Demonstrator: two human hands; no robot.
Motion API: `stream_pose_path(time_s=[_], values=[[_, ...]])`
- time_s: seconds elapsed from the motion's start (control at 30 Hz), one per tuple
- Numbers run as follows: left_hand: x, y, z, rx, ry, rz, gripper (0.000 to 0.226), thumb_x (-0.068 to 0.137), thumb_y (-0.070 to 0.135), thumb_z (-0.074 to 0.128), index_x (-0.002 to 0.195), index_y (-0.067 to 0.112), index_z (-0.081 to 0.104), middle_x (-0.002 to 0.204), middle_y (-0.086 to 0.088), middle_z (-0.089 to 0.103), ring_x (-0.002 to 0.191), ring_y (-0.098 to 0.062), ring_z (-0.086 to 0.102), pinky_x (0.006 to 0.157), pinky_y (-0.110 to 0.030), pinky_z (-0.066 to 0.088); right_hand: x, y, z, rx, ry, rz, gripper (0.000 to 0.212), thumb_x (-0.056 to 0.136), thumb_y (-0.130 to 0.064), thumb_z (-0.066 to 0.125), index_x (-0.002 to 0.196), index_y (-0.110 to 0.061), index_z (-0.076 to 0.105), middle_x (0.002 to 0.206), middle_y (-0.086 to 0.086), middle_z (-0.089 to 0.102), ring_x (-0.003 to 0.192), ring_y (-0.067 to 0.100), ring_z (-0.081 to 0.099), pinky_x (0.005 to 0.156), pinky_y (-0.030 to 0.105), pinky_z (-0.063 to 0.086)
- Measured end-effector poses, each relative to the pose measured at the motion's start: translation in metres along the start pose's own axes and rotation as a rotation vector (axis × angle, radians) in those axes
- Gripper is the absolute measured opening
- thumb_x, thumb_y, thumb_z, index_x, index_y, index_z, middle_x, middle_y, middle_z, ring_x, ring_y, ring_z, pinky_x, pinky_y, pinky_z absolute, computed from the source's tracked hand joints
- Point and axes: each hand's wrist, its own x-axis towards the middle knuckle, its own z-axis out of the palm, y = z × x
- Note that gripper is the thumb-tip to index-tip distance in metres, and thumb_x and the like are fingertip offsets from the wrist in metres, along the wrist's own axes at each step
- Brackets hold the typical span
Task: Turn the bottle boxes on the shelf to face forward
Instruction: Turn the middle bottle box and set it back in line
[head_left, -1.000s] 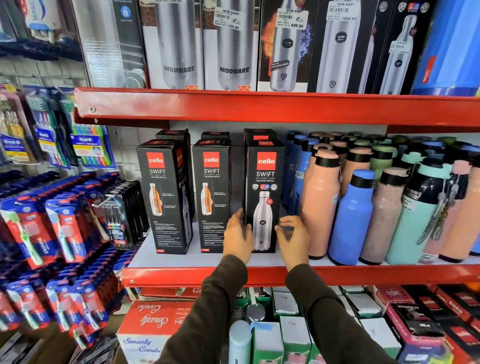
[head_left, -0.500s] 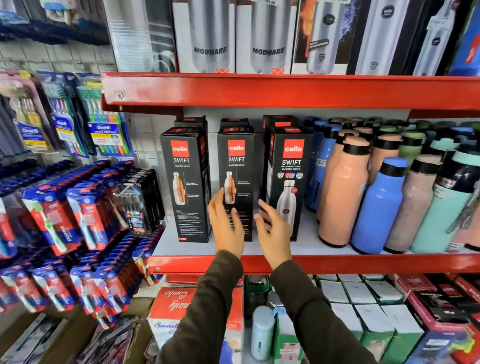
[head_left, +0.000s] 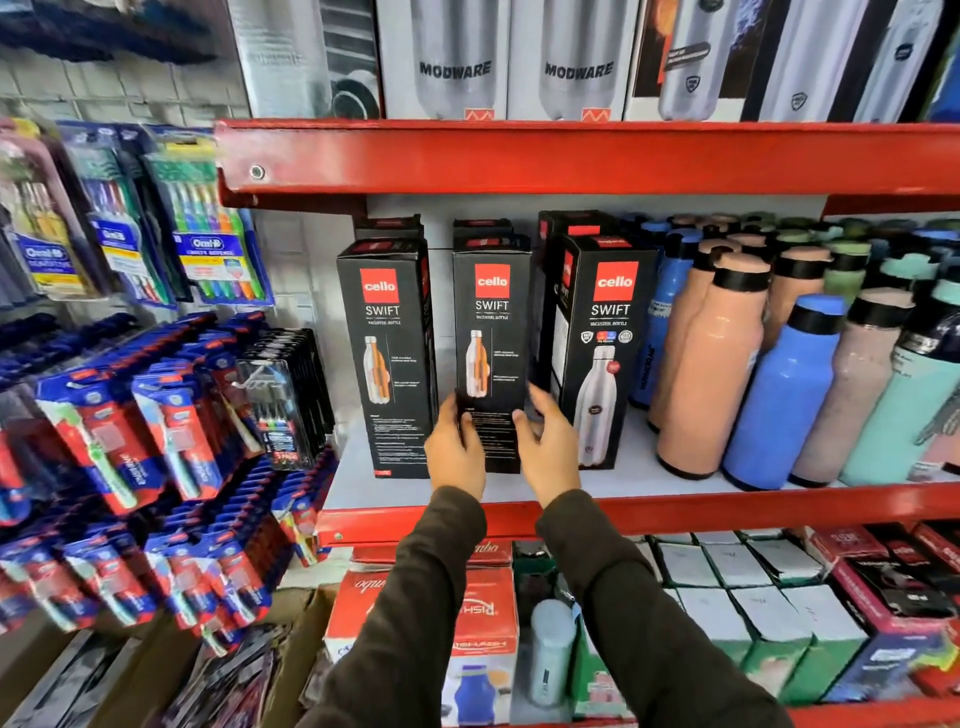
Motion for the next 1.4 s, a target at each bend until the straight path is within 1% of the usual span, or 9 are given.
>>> stream_pose_path(time_s=[0.23,0.33,0.47,0.63,0.83,0.97,1.2,1.3,1.4], values=[[0.003,-0.007,-0.005,-0.079,0.036,-0.089,0.031,0.094,0.012,0.058,0.125,0.006,0.063,0.117,-0.012,0.071,0.108,-0.023,0.067,0.094,-0.021,0.044,-0.002,0.006,0.002,-0.023,0.067,0.023,0.039,0.095,-0.007,0.057,0.134,-0.008,0.056,0.127,0.008,0.066,0.109,0.004,0.058,0.087,-0.003,0.04],[0.003,-0.008,-0.011,-0.154,0.013,-0.11,0.032,0.092,0.009,0.062,0.123,0.004,0.064,0.117,-0.01,0.071,0.102,-0.011,0.065,0.086,-0.005,0.044,-0.003,0.006,0.0,-0.014,0.071,0.027,0.039,0.095,-0.008,0.058,0.133,-0.009,0.057,0.128,0.006,0.065,0.106,0.002,0.059,0.088,-0.001,0.042],[0.001,0.0,-0.018,-0.188,0.014,-0.085,0.033,0.088,0.012,0.067,0.121,0.005,0.066,0.11,-0.009,0.073,0.093,-0.005,0.067,0.092,-0.015,0.049,-0.004,0.004,-0.004,-0.018,0.084,0.002,0.04,0.095,-0.011,0.057,0.135,-0.014,0.055,0.124,0.003,0.066,0.097,-0.006,0.06,0.09,0.005,0.046],[-0.002,0.007,-0.023,-0.311,0.043,-0.045,0.031,0.083,0.014,0.074,0.113,0.008,0.071,0.098,0.002,0.073,0.081,0.014,0.066,0.078,-0.003,0.05,-0.006,-0.001,-0.009,-0.039,-0.064,-0.071,0.068,0.081,-0.012,0.072,0.142,-0.025,0.044,0.114,-0.025,0.062,0.105,-0.018,0.056,0.092,0.008,0.047],[-0.01,0.003,-0.024,-0.415,0.046,-0.018,0.013,0.09,0.03,0.063,0.092,0.03,0.076,0.095,0.006,0.075,0.097,-0.012,0.07,0.09,-0.042,0.058,-0.005,-0.006,-0.007,-0.03,-0.102,-0.092,0.097,0.059,-0.031,0.091,0.14,-0.035,0.038,0.119,-0.013,0.066,0.111,0.0,0.061,0.094,0.021,0.051],[-0.016,-0.003,-0.022,-0.461,0.028,-0.021,0.028,0.091,0.036,0.057,0.076,0.021,0.075,0.098,0.008,0.076,0.106,-0.019,0.07,0.092,-0.054,0.055,-0.004,-0.009,-0.006,-0.038,-0.071,-0.117,0.091,0.057,-0.033,0.092,0.134,-0.038,0.043,0.115,-0.021,0.065,0.108,-0.009,0.059,0.087,0.007,0.047],[-0.01,0.006,-0.022,-0.266,0.012,0.086,0.031,0.1,0.017,0.047,0.126,0.015,0.063,0.13,0.0,0.062,0.117,0.003,0.055,0.097,-0.004,0.04,-0.007,-0.004,-0.009,0.002,0.011,-0.087,0.094,0.053,-0.035,0.09,0.134,-0.036,0.042,0.119,-0.021,0.062,0.11,-0.008,0.058,0.088,0.009,0.048],[-0.002,0.002,-0.017,-0.156,-0.051,0.017,0.04,0.101,0.015,0.042,0.141,0.009,0.047,0.142,-0.008,0.052,0.13,-0.013,0.048,0.1,-0.008,0.03,-0.009,-0.003,-0.011,0.021,0.007,-0.072,0.098,0.055,-0.037,0.088,0.138,-0.034,0.037,0.124,-0.028,0.054,0.116,-0.016,0.05,0.094,0.007,0.045],[0.002,-0.004,-0.015,-0.129,-0.105,-0.017,0.039,0.101,0.016,0.043,0.139,0.008,0.047,0.133,-0.008,0.058,0.119,-0.014,0.052,0.091,-0.006,0.032,-0.01,-0.003,-0.012,0.041,-0.047,-0.048,0.105,0.058,-0.036,0.086,0.147,-0.03,0.029,0.14,-0.013,0.05,0.13,0.002,0.048,0.108,0.03,0.044]])
